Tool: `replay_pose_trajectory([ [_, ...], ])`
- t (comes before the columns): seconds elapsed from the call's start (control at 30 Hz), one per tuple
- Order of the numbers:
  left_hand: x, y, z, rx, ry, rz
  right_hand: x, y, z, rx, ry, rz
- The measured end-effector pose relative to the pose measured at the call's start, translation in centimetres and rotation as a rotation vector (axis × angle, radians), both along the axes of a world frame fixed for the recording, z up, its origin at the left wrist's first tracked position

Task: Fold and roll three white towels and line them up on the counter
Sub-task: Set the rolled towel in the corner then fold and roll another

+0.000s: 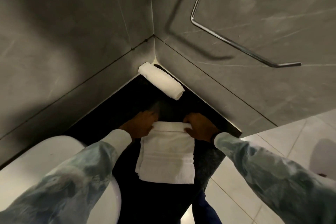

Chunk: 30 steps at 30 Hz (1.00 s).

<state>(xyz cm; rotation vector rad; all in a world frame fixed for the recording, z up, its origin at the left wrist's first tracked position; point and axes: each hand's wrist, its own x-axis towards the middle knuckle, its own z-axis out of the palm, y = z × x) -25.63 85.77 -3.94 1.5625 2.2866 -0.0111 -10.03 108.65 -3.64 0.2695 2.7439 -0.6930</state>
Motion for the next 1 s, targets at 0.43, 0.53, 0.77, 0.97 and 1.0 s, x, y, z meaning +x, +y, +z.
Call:
replay_pose_trajectory([
  [0.43, 2.3, -1.8, -1.1, 0.198, 0.239, -0.152, 1.3, -2.0, -0.3, 0.343, 0.3, 0.259],
  [0.53, 3.4, -2.5, -0.8, 0.212, 0.184, -0.187, 2.4, -2.3, -0.6, 0.304, 0.327, 0.225],
  [0.77, 2.2, -1.8, 2.2, 0.252, -0.252, 0.219, 2.8, -1.2, 1.7, 0.075, 0.19, 0.185],
  [0.97, 2.7, -0.6, 1.9, 0.034, -0.266, 0.348, 0.1, -0.9, 3.0, -0.067, -0.044, -0.04],
  [1.0, 3.1, -0.5, 2.0, 0.056, -0.251, 0.355, -0.3, -0.8, 3.1, -0.067, -0.074, -0.051],
])
